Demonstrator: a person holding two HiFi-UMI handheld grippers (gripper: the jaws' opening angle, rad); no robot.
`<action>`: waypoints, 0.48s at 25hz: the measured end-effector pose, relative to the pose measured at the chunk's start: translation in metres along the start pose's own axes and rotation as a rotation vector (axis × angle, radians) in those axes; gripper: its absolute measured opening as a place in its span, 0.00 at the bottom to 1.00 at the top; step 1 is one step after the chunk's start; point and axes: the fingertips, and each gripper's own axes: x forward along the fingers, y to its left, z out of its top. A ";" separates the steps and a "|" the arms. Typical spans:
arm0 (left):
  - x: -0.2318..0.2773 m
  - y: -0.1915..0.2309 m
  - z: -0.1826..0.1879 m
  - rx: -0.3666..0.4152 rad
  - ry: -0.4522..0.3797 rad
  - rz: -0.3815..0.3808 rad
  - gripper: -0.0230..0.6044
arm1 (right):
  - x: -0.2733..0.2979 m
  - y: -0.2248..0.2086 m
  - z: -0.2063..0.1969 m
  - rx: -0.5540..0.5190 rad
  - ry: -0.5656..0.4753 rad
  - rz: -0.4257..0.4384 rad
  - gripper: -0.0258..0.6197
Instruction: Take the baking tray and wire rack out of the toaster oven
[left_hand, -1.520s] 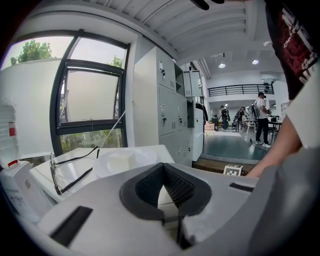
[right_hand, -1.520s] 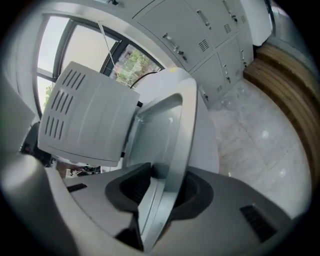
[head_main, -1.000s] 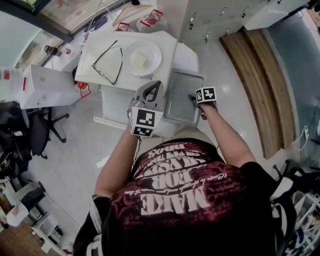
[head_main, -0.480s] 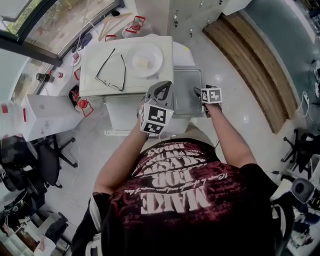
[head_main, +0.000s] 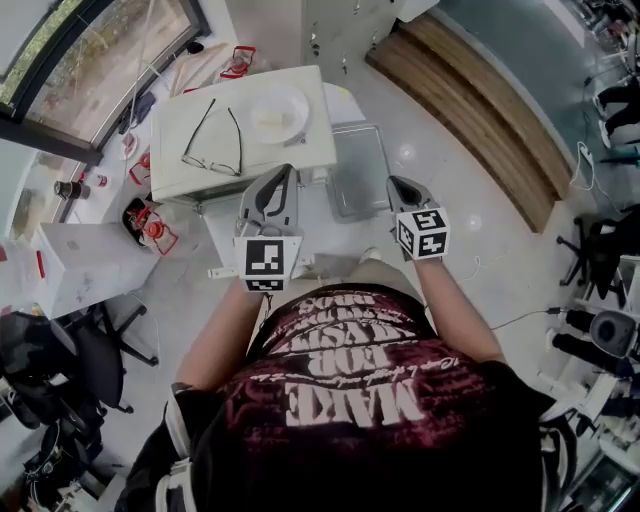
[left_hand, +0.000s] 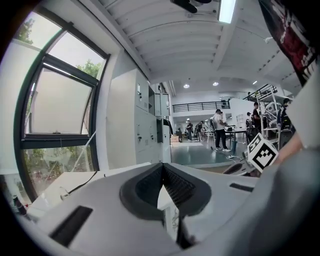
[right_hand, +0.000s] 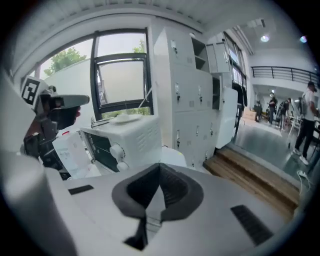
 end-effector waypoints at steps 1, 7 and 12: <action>-0.008 0.003 0.003 -0.006 -0.008 0.016 0.04 | -0.011 0.007 0.012 -0.029 -0.033 0.009 0.04; -0.064 0.005 0.027 0.005 -0.056 0.109 0.04 | -0.071 0.049 0.067 -0.153 -0.190 0.084 0.04; -0.101 -0.014 0.037 -0.022 -0.059 0.186 0.04 | -0.113 0.064 0.094 -0.224 -0.255 0.153 0.04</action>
